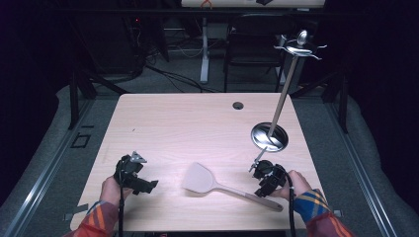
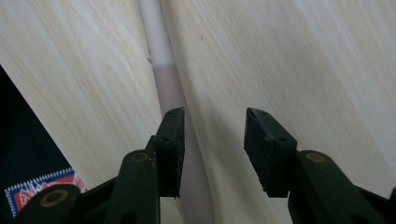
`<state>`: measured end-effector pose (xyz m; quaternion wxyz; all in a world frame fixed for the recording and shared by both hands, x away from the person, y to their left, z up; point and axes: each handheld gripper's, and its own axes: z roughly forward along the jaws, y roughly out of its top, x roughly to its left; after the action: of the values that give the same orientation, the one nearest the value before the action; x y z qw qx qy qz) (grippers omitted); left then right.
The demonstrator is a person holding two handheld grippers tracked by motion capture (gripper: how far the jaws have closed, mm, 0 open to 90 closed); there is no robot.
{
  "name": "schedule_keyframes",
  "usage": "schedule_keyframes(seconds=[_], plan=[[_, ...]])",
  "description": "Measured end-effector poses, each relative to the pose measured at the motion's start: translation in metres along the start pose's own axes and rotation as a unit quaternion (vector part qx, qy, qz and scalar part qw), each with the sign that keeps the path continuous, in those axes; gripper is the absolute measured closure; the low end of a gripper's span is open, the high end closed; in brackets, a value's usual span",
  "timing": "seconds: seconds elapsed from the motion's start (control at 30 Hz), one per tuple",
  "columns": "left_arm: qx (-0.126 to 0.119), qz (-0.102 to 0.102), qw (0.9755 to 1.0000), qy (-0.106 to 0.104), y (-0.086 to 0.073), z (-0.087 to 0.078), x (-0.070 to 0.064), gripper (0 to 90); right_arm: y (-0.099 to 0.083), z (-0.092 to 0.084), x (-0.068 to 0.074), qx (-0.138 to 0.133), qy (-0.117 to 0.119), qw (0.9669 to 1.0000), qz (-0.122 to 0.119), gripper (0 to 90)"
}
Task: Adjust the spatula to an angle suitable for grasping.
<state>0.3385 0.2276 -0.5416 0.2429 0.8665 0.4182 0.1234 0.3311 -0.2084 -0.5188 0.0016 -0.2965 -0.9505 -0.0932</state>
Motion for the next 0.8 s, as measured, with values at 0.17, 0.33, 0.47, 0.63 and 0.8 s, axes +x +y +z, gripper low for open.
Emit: schedule_keyframes(seconds=[0.17, 0.33, 0.47, 0.63, 0.8], plan=[[0.000, 0.002, 1.0000, -0.001, 0.0008, 0.0006, -0.0008, 0.1, -0.0145, 0.0042, 0.0000, 0.024, 0.007, 0.9997, -0.002, 65.3], [0.001, 0.002, 1.0000, 0.000, 0.0008, 0.0007, -0.0004, 0.1, -0.0161, 0.0053, 0.0022, 0.036, 0.004, 0.9993, -0.012, 74.4], [0.000, 0.001, 1.0000, 0.001, 0.0012, 0.0010, -0.0011, 0.1, -0.0160, 0.0056, 0.0029, 0.034, 0.004, 0.9994, -0.008, 73.9], [-0.001, 0.002, 1.0000, 0.002, 0.0009, -0.0003, -0.0016, 0.1, -0.0159, 0.0057, 0.0025, 0.036, 0.001, 0.9993, -0.006, 70.5], [-0.001, 0.004, 1.0000, 0.001, 0.0012, -0.0005, -0.0021, 0.1, -0.0157, 0.0067, 0.0017, 0.033, 0.005, 0.9994, 0.010, 65.5]])
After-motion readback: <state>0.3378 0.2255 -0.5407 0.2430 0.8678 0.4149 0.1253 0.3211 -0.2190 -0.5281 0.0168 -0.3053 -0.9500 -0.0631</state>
